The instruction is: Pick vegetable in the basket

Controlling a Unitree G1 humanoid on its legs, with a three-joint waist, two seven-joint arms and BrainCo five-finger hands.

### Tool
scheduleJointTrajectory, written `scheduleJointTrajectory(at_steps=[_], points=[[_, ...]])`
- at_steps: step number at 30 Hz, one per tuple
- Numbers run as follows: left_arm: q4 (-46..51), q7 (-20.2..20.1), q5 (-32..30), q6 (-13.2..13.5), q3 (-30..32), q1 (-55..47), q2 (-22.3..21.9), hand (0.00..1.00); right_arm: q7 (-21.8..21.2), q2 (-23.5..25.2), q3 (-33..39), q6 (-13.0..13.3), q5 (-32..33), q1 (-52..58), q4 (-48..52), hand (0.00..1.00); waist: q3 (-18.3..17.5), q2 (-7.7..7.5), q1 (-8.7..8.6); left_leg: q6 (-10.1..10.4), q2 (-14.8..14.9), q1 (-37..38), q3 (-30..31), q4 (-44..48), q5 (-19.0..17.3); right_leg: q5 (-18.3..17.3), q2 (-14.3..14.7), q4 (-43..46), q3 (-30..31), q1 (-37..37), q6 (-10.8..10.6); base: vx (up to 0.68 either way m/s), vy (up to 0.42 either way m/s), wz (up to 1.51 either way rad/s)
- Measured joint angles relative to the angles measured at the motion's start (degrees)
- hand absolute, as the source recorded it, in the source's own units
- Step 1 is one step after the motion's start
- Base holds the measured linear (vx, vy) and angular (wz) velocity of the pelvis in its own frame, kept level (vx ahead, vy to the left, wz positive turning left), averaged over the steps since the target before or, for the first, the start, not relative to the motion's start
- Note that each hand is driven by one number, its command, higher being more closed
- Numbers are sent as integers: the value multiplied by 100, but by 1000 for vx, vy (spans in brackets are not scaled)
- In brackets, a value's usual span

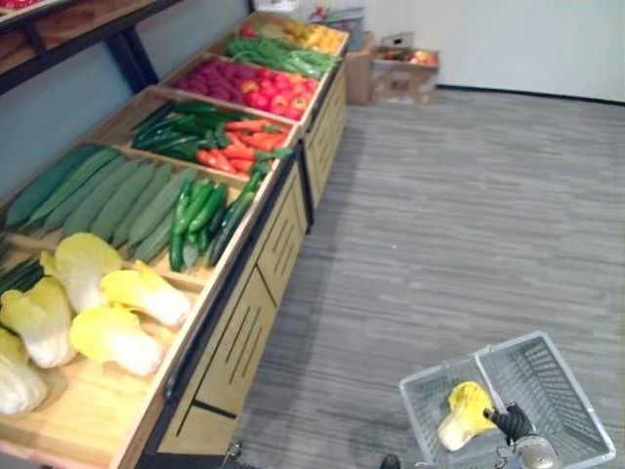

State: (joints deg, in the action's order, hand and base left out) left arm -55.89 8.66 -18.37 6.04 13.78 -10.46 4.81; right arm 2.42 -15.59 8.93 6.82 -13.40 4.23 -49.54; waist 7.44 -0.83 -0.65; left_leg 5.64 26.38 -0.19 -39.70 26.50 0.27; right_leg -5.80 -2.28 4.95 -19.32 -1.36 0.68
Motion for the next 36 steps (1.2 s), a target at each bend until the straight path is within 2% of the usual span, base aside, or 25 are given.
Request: scheduleJointTrajectory(at_steps=[1,2,4,5,7,9,11,12,15,18,25,27,28,29,30,32,33,34,36], points=[[-2,7,0,3,-7,-5,-17,0,-1,-35,-3,0,0,-37,7,100,3,-2,22,119,-305,-39,592,-67,-115,8,-71,11,128,16,-37,-89,71,-104],[0,14,2,13,-48,-10,-55,0,-3,-95,-20,2,5,-111,25,100,20,19,74,186,-868,-94,1537,-231,-326,55,-157,-21,430,64,-132,-83,108,-111],[5,15,23,92,-63,-62,-159,0,-36,-160,-38,59,73,-153,72,100,41,160,135,186,-1442,-86,2373,-665,-492,120,-129,-189,751,116,-233,-73,143,-124],[1,13,26,101,-63,-66,-194,0,-53,-172,-38,79,94,-142,141,100,61,234,141,144,-1510,-40,2534,-916,-609,188,-76,-222,829,139,-285,-14,139,-86],[-2,5,23,102,-65,-62,-201,0,-59,-187,-24,96,114,-143,203,100,41,266,142,159,-1607,137,2784,-1309,-743,374,-38,-340,959,236,-353,22,172,-45],[0,8,17,104,-91,-26,-191,0,-55,-226,67,104,275,-187,306,100,-1,329,108,78,-1762,144,2797,-1923,-822,801,-75,-782,1001,359,-435,32,208,-12],[-15,8,14,88,-169,-15,-107,0,-57,-220,103,103,277,-186,321,100,54,244,122,16,-1937,131,2788,-2140,-788,1079,-193,-1068,1002,361,-459,18,169,4],[-21,8,9,91,-229,-51,-79,0,-48,-218,134,101,276,-181,321,100,52,248,127,5,-2025,146,2796,-2160,-782,1105,-265,-1102,1004,327,-495,22,146,5],[-22,11,-33,91,-278,-50,-34,0,-50,-215,124,96,270,-176,321,100,33,277,143,-5,-2153,239,2798,-2228,-785,1137,-347,-1102,1034,290,-543,34,82,-4],[-60,12,-35,91,-278,-22,27,0,-49,-177,123,102,272,-184,353,100,34,268,160,-110,-2203,256,2797,-2252,-847,1157,-374,-1104,1067,311,-574,15,52,-8],[-133,8,-48,84,-310,-11,26,0,-46,-96,126,104,272,-201,356,100,28,108,239,-173,-2308,338,2778,-2336,-882,1171,-417,-1106,1148,311,-606,-6,18,-5],[-121,29,-49,85,-426,-9,26,0,-14,-75,235,101,283,-196,354,100,32,101,232,-272,-2326,339,2782,-2290,-940,846,-523,-442,1169,597,-690,-9,46,1],[-116,30,-56,86,-506,-3,58,0,-3,-48,321,102,318,-183,362,100,57,62,199,-342,-2330,361,2805,-2218,-1013,521,-602,462,1186,949,-740,-6,27,4],[-116,31,-56,86,-547,-1,69,0,3,10,414,100,330,-195,366,100,93,53,197,-371,-2351,387,2799,-2136,-1065,407,-679,1249,1200,1270,-692,-57,60,10],[-110,32,-58,94,-623,-5,130,0,17,90,472,101,337,-178,423,100,165,26,165,-434,-2378,487,2829,-2002,-1177,405,-818,2333,1225,1650,-648,-70,64,12],[-111,26,-55,83,-673,-56,269,0,37,256,491,103,478,-132,481,100,238,-37,39,-621,-2498,769,2981,-1883,-1348,518,-1029,3419,1442,1903,-559,-14,77,34],[-103,32,-50,76,-660,-90,272,0,69,353,533,106,495,-119,485,100,250,-111,8,-686,-2528,888,2974,-1902,-1400,443,-1079,3651,1490,2016,-517,50,66,25],[-105,41,-48,69,-648,-95,285,0,76,364,535,112,494,-129,490,100,257,-110,9,-701,-2528,935,2975,-1909,-1420,357,-1073,3568,1449,2023,-486,53,54,8],[-108,53,-13,13,-491,-89,274,0,80,365,536,113,491,-157,488,100,230,-61,20,-703,-2492,925,3056,-1961,-1438,312,-1026,2654,1107,1998,-444,162,28,16]])
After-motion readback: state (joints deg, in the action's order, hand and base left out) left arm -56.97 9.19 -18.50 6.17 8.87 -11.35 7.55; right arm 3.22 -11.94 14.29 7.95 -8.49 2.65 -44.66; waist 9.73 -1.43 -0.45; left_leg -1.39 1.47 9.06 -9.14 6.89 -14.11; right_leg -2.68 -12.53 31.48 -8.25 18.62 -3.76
